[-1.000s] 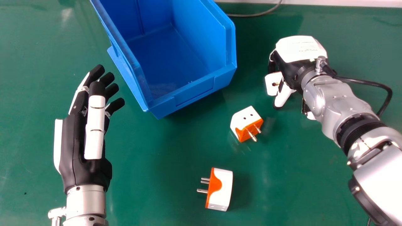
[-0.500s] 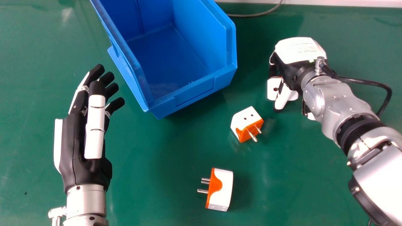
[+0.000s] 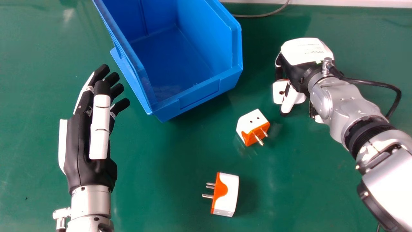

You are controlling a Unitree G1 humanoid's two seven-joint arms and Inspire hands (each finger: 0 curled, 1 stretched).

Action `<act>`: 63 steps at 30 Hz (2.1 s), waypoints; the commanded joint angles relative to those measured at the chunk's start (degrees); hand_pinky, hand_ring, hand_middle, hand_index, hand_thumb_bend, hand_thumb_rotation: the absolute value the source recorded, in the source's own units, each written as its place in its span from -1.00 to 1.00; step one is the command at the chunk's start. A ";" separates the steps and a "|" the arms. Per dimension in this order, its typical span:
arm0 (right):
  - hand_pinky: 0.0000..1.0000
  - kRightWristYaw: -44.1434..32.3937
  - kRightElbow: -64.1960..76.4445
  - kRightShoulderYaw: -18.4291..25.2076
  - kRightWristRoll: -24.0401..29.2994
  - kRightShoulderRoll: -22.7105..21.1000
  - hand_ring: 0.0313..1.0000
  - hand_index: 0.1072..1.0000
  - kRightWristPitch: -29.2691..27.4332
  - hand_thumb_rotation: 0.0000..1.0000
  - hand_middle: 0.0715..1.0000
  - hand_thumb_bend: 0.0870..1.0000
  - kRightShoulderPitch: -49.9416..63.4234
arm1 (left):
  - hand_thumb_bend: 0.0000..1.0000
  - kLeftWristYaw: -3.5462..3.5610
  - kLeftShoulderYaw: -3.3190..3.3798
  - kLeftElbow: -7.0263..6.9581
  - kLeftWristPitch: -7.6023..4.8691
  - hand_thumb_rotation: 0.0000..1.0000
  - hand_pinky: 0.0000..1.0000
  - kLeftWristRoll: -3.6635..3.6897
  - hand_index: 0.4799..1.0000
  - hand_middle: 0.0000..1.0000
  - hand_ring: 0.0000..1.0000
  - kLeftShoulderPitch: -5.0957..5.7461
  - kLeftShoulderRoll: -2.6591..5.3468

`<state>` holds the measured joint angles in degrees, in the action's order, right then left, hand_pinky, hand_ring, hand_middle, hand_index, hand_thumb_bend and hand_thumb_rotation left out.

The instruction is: Pick all objects and put in blue box

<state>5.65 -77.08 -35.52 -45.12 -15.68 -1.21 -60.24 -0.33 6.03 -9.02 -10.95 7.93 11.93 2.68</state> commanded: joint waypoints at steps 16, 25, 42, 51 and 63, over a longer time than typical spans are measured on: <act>-0.36 0.20 1.90 1.32 0.17 -3.82 -0.26 -0.10 -7.37 -0.99 -0.07 -0.05 -4.18 | 0.32 -0.04 1.95 11.96 -3.46 0.61 0.62 -0.08 0.47 0.74 0.72 -10.36 -0.74; -0.36 1.58 4.74 2.00 0.34 -6.64 -0.25 -0.10 -10.36 -1.00 -0.06 -0.06 -4.48 | 0.31 1.96 3.47 19.40 -7.22 0.60 0.63 1.44 0.48 0.75 0.73 -14.67 -1.69; -0.35 6.04 12.59 6.68 2.64 -8.72 -0.22 -0.12 -13.99 -1.00 -0.06 -0.06 -5.21 | 0.33 2.71 4.34 24.04 -10.69 0.55 0.62 0.78 0.49 0.75 0.73 -16.58 -2.48; -0.36 5.03 24.98 8.35 1.41 -8.91 -0.20 -0.11 -9.78 -1.00 -0.04 -0.08 -6.10 | 0.34 3.06 4.37 24.38 -10.59 0.53 0.61 1.36 0.48 0.74 0.73 -16.89 -2.25; -0.37 5.19 36.72 8.96 -1.21 -7.28 -0.19 -0.08 -4.57 -1.00 -0.04 -0.09 -4.45 | 0.34 3.12 4.41 24.76 -10.67 0.52 0.61 1.33 0.48 0.75 0.73 -17.14 -2.37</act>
<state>9.66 -43.18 -27.54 -45.64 -22.94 -6.61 -63.16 2.49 10.51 16.54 -20.55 9.20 -4.73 0.56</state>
